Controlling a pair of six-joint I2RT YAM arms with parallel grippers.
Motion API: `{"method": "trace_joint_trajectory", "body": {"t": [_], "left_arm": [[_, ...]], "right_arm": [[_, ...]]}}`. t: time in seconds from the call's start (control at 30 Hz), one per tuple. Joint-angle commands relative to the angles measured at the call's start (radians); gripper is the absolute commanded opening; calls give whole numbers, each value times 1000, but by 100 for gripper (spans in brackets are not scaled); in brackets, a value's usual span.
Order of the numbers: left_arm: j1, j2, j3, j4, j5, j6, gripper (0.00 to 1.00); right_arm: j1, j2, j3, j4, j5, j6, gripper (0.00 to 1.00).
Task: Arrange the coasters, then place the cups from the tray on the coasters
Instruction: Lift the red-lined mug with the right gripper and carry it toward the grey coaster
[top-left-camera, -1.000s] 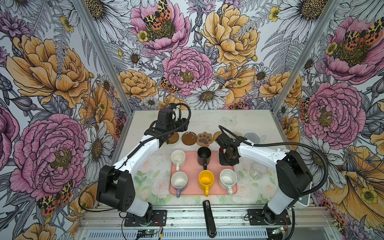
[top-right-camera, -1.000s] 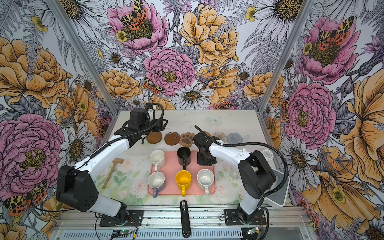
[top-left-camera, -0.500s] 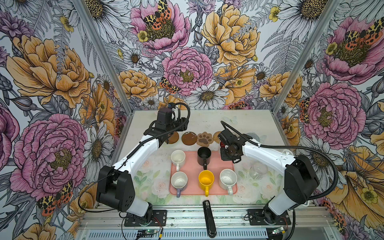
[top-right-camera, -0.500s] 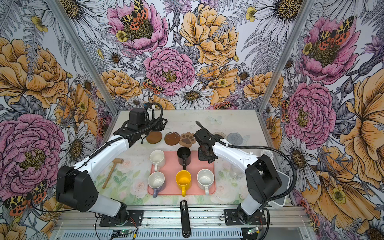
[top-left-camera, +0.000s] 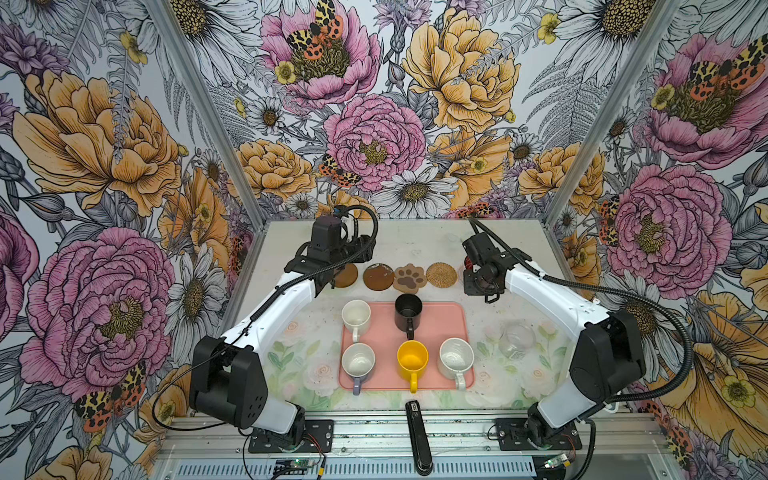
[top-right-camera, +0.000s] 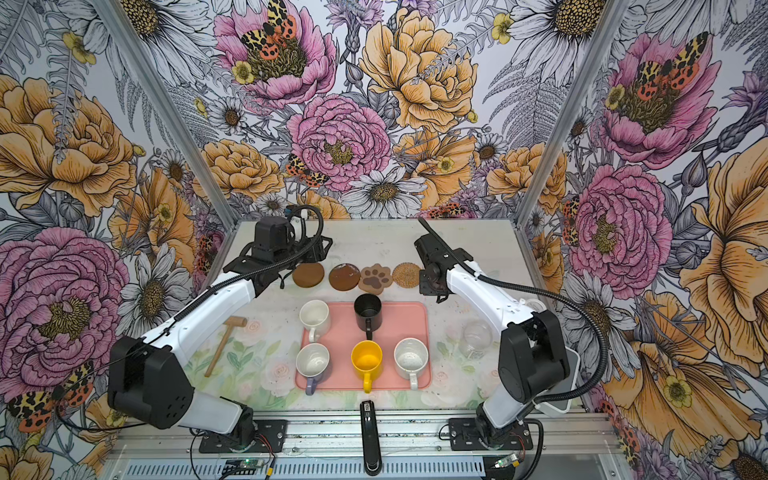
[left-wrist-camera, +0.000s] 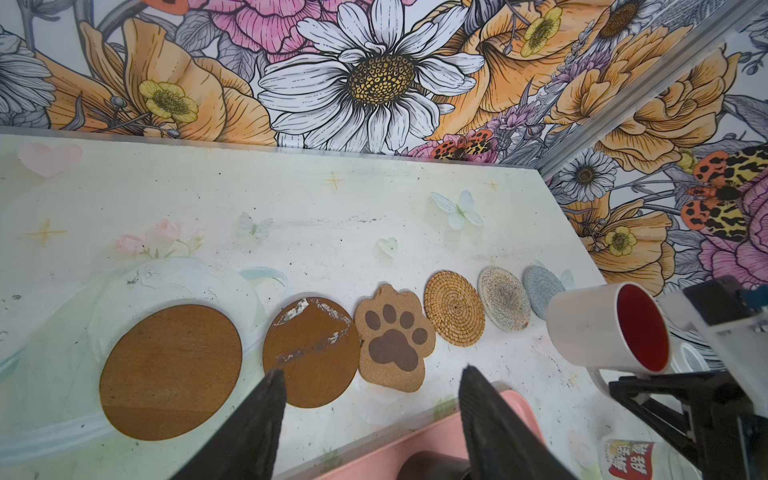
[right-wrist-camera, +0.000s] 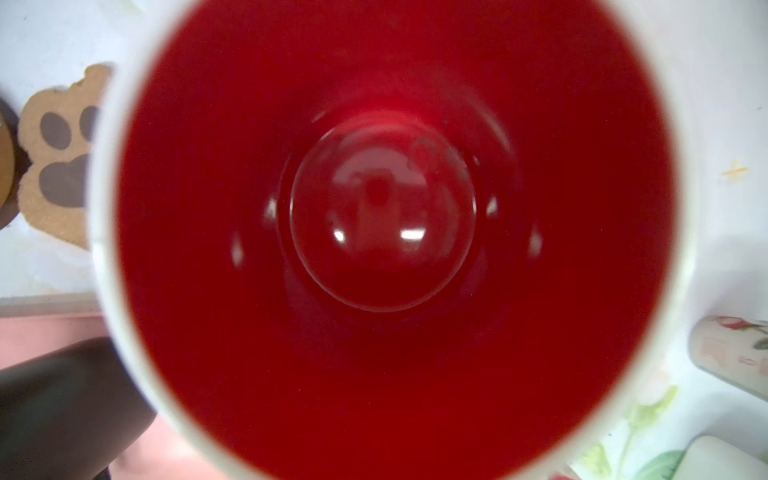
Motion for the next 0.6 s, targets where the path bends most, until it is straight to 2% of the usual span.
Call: {"method": "trace_joint_trajectory", "body": {"t": [0.0,0.2,0.57], "left_arm": [[11,-31,-16,17,14,-13,68],[10,-36,-20,18,17,-20,68],[11,-45,-26,17,15,-24,68]], "right_arm": [[-45,-6,68,40,81,-64,0],[-141,42,102,56,87,-98,0],[-291,112,89,160,-46,-109,0]]}}
